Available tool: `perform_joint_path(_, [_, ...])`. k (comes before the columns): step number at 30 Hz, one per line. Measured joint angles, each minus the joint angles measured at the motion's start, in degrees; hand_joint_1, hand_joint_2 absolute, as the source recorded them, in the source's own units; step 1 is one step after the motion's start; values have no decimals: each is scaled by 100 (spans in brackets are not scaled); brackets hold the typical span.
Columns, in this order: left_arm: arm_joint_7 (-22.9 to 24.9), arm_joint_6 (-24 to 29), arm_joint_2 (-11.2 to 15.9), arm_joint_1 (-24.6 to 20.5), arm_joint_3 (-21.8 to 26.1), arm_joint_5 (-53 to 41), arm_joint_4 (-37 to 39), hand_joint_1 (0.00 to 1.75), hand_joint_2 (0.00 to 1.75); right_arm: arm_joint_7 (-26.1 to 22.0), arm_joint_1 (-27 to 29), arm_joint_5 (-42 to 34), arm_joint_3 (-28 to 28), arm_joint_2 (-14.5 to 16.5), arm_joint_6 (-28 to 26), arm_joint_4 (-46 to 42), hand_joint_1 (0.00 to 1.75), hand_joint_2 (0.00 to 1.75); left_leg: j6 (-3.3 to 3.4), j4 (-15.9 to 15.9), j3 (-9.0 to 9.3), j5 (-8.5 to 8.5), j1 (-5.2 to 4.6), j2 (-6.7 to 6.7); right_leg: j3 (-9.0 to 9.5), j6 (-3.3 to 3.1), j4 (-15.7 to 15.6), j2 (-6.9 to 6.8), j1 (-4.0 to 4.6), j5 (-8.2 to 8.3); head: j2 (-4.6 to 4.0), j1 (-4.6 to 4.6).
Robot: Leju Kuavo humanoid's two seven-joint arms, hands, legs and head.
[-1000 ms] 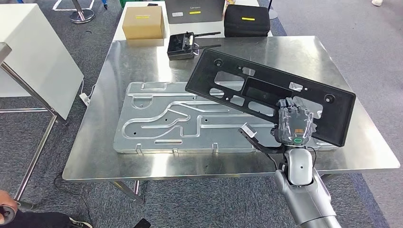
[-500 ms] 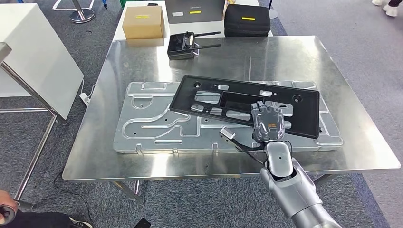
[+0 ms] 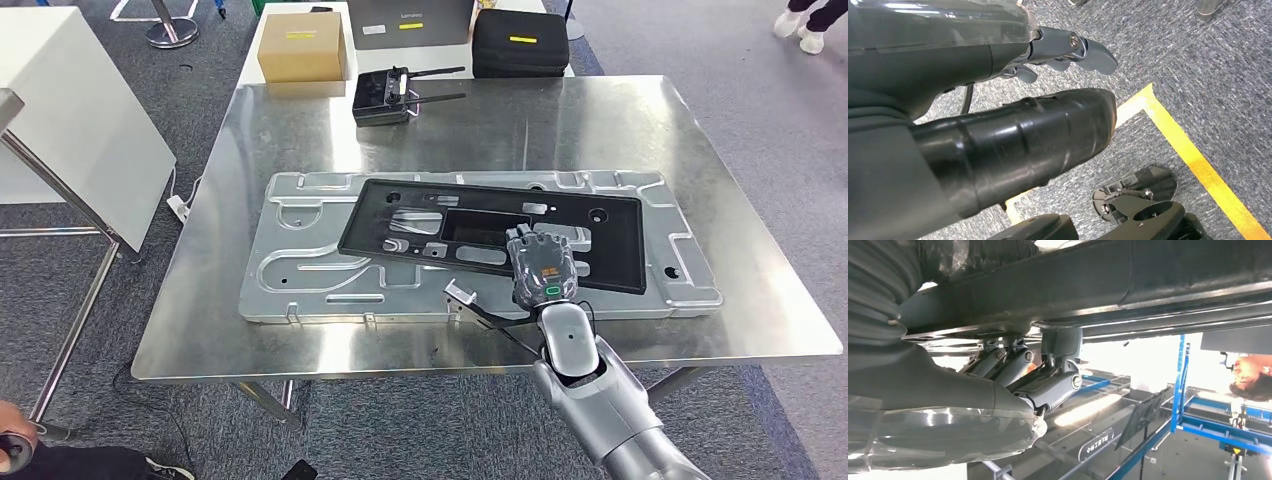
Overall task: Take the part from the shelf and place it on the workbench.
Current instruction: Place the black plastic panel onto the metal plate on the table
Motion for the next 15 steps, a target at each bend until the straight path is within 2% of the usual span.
perform_joint_path(11, [0,-10,-7,0,-31,2,0,0,0,17,32,-49,150,84,-32,163,0,175,0,0,3,0,1,0,0,0,0,1,1,0,0,0])
perform_joint_path(15, [0,-10,-8,2,-36,12,0,0,0,143,94,-37,177,117,-67,224,0,0,0,0,3,0,1,0,1,0,0,1,1,0,0,0])
